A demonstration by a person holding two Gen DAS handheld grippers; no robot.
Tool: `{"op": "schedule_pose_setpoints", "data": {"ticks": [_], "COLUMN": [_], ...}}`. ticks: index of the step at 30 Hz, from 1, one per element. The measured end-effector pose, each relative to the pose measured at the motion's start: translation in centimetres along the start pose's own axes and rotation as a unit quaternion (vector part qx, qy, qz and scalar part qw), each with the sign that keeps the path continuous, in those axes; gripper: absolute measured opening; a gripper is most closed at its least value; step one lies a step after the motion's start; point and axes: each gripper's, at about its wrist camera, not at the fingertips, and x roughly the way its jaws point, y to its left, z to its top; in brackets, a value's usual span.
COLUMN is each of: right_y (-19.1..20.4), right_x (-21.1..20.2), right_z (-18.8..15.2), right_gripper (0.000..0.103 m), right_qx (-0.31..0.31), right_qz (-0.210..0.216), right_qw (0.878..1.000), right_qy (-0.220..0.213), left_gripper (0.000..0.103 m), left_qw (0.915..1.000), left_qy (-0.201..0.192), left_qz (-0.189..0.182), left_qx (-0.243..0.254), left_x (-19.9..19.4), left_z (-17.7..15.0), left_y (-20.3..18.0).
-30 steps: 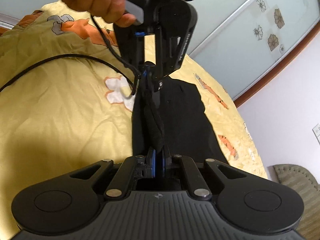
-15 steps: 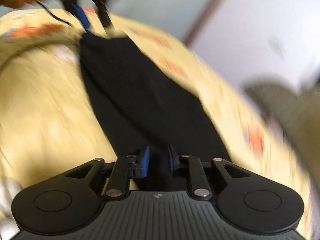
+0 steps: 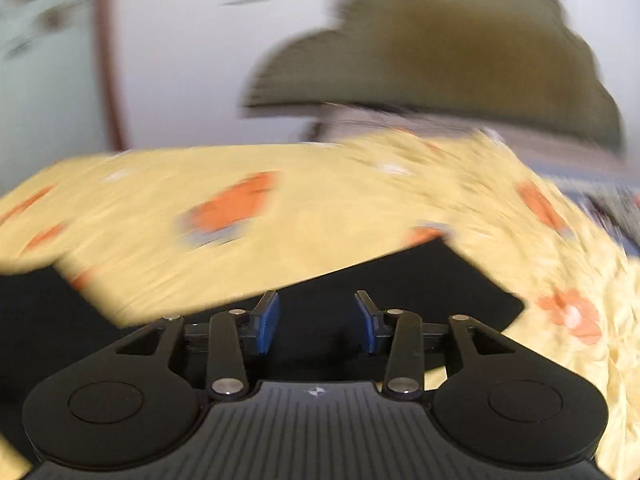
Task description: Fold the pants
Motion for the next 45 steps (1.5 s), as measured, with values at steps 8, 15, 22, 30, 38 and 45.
{"op": "schedule_pose_setpoints", "data": {"ticks": [8, 15, 22, 30, 38, 45], "right_y": [-7.0, -5.9, -7.7, -14.0, -18.3, -17.6], "right_x": [12.2, 13.7, 8.3, -7.1, -15.0, -14.2], "right_z": [3.7, 3.8, 5.6, -0.6, -14.3, -14.9], "right_gripper": [0.049, 0.009, 0.006, 0.006, 0.003, 0.016], "right_qx": [0.149, 0.088, 0.159, 0.333, 0.398, 0.411], "right_qz": [-0.079, -0.113, -0.05, 0.014, -0.119, -0.049], "right_qw": [0.981, 0.984, 0.986, 0.928, 0.902, 0.905], "right_qy": [0.095, 0.103, -0.006, -0.165, -0.117, -0.093], "left_gripper": [0.031, 0.018, 0.008, 0.007, 0.007, 0.009], "left_qw": [0.9989, 0.9975, 0.9977, 0.9951, 0.9946, 0.9952], "left_qy": [0.008, -0.006, -0.039, -0.045, -0.028, -0.019], "left_qz": [-0.019, -0.01, -0.01, -0.023, -0.011, 0.007], "left_qx": [0.042, 0.07, 0.055, 0.085, 0.1, 0.095], "left_x": [1.9, 2.0, 1.5, 0.4, 0.8, 1.5], "left_z": [0.1, 0.2, 0.1, -1.0, -2.3, -2.1], "left_y": [-1.9, -2.7, -2.2, -3.1, -3.5, -3.7]}}
